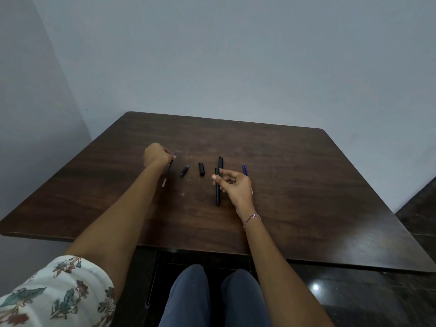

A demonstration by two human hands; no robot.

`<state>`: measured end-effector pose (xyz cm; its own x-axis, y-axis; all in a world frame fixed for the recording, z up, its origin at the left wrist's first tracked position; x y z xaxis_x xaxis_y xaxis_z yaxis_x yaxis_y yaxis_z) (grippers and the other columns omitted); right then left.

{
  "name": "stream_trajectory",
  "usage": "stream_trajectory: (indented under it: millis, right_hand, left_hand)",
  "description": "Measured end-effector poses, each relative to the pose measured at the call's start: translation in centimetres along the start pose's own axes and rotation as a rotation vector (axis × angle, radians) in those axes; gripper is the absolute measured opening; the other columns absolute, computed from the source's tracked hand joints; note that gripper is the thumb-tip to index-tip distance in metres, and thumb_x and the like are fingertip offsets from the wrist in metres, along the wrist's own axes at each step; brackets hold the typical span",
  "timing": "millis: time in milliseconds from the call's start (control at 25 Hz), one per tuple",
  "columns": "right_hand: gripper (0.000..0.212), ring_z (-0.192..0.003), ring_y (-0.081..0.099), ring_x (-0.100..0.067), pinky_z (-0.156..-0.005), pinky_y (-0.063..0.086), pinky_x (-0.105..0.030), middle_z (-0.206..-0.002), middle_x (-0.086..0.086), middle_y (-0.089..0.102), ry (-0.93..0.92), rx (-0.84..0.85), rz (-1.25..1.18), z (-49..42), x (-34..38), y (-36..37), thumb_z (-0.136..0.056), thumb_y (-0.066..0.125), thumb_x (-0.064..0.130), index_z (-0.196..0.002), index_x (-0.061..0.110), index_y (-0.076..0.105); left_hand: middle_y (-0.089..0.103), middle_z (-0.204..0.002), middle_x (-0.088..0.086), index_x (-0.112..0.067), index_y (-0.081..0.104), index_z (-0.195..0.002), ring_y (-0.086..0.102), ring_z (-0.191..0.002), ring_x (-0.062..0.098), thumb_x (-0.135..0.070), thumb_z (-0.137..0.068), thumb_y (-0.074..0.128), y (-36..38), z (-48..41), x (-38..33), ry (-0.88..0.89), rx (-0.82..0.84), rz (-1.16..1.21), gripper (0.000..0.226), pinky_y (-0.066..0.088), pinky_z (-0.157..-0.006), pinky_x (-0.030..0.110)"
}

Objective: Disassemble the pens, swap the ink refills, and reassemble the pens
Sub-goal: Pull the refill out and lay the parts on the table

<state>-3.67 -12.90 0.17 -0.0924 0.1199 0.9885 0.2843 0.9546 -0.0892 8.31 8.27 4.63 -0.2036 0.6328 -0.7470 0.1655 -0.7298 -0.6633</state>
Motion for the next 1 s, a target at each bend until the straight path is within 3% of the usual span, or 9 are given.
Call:
stream_trajectory:
  millis: [200,360,600,720,800,880,1000]
  right_hand:
    - [0.024,-0.071,0.067,-0.012,-0.067,0.056,-0.023,-0.082,-0.011,0.074,-0.006,-0.008,-0.014,-0.1,-0.3,-0.1,-0.075,0.079,0.027,-0.096,0.024,0.068]
    - [0.024,-0.07,0.067,-0.009,-0.065,0.056,-0.019,-0.084,-0.011,0.074,-0.001,-0.012,-0.011,-0.3,-0.4,-0.1,-0.075,0.079,0.027,-0.096,0.026,0.068]
    - [0.033,-0.071,0.067,-0.005,-0.062,0.054,-0.017,-0.081,-0.004,0.073,0.006,-0.021,0.002,-0.5,-0.7,-0.1,-0.075,0.078,0.026,-0.106,0.015,0.069]
    - [0.029,-0.07,0.068,-0.003,-0.065,0.055,-0.018,-0.079,-0.001,0.073,0.003,-0.027,-0.004,-0.6,-0.8,-0.1,-0.075,0.078,0.027,-0.102,0.02,0.069]
    - [0.026,-0.073,0.069,-0.005,-0.066,0.055,-0.019,-0.081,-0.001,0.074,-0.005,-0.031,-0.008,-0.7,-0.9,-0.1,-0.075,0.079,0.028,-0.098,0.025,0.068]
    - [0.028,-0.077,0.07,-0.008,-0.065,0.055,-0.019,-0.083,-0.003,0.074,-0.005,-0.045,-0.011,-0.7,-1.0,-0.1,-0.074,0.079,0.029,-0.099,0.024,0.069]
    - [0.028,-0.073,0.07,-0.006,-0.059,0.052,-0.016,-0.081,-0.001,0.075,-0.002,-0.066,-0.055,-0.6,-1.0,0.0,-0.074,0.079,0.027,-0.099,0.019,0.071]
  left_hand:
    - [0.068,-0.108,0.017,-0.003,0.069,-0.106,0.062,-0.102,0.031,-0.019,-0.082,0.073,-0.6,0.0,0.7,-0.011,-0.003,-0.243,0.029,0.054,-0.085,0.04]
    - [0.067,-0.11,0.018,-0.001,0.068,-0.107,0.062,-0.104,0.032,-0.019,-0.081,0.074,-0.5,-0.6,1.0,-0.008,-0.006,-0.297,0.032,0.053,-0.088,0.043]
    - [0.068,-0.104,0.017,-0.003,0.069,-0.102,0.063,-0.098,0.031,-0.023,-0.079,0.075,-0.3,-1.1,1.0,-0.013,-0.011,-0.308,0.031,0.053,-0.077,0.039]
    - [0.071,-0.102,0.014,-0.004,0.07,-0.102,0.065,-0.096,0.025,-0.019,-0.082,0.072,0.6,-0.5,0.5,0.133,-0.132,-0.122,0.025,0.052,-0.082,0.034]
    - [0.072,-0.099,0.005,-0.008,0.072,-0.1,0.065,-0.091,0.014,-0.014,-0.082,0.072,1.6,1.4,-0.5,0.287,-0.162,0.121,0.019,0.049,-0.084,0.023]
    - [0.071,-0.093,-0.005,-0.016,0.073,-0.094,0.064,-0.084,0.004,-0.014,-0.081,0.071,3.3,3.7,-1.4,0.35,-0.033,0.344,0.013,0.048,-0.08,0.017]
    - [0.071,-0.079,-0.008,-0.016,0.072,-0.088,0.068,-0.072,0.004,-0.012,-0.083,0.069,6.2,7.1,-1.5,0.274,0.243,0.635,0.007,0.054,-0.063,0.016]
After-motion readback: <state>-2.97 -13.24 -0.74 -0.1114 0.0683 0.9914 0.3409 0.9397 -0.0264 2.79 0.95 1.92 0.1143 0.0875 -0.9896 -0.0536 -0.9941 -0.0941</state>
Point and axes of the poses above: each hand's wrist, its own z-axis away from the middle knuckle, its own y-axis out of the palm, x = y × z, the point moved 2 cm from there along -z, towards the middle knuckle
